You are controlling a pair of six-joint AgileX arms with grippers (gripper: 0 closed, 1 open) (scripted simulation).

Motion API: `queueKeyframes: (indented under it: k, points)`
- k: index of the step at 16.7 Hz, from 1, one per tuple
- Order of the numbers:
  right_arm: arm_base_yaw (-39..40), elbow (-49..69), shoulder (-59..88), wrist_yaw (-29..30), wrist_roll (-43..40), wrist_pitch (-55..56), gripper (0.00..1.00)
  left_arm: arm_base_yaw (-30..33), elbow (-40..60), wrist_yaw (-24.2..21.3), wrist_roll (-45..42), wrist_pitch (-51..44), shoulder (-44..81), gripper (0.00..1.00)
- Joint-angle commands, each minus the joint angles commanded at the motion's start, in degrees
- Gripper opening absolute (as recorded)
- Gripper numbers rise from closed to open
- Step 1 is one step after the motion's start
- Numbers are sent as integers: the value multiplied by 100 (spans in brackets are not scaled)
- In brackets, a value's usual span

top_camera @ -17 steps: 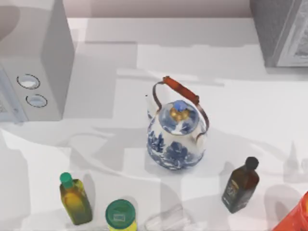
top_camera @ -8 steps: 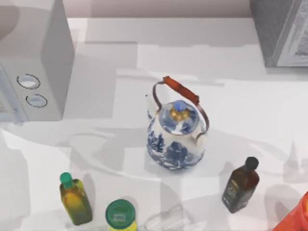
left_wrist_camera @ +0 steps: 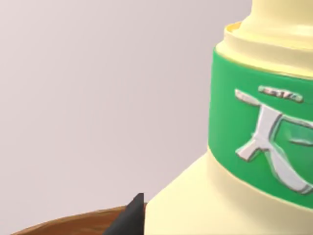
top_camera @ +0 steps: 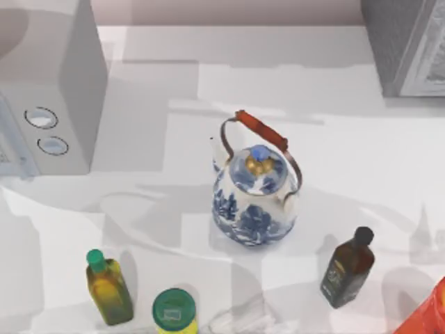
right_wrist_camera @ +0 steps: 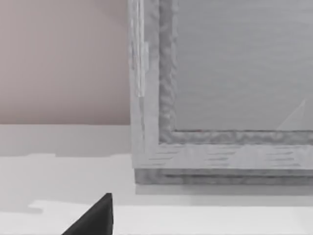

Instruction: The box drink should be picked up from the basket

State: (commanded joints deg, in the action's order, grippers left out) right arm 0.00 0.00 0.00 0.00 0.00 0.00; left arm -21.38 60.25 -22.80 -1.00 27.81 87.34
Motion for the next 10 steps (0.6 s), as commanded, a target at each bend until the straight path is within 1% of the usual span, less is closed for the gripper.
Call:
queueKeyframes:
  k: [3,6,10]
  points:
    - [0,0,0,0,0,0,100,92,401,138,73,-26,-19,0]
    - [0,0,0,0,0,0,100,146,1195,344,114,-209,-73,0]
    - [0,0,0,0,0,0,100,98,2373,506,106,-940,-46,0]
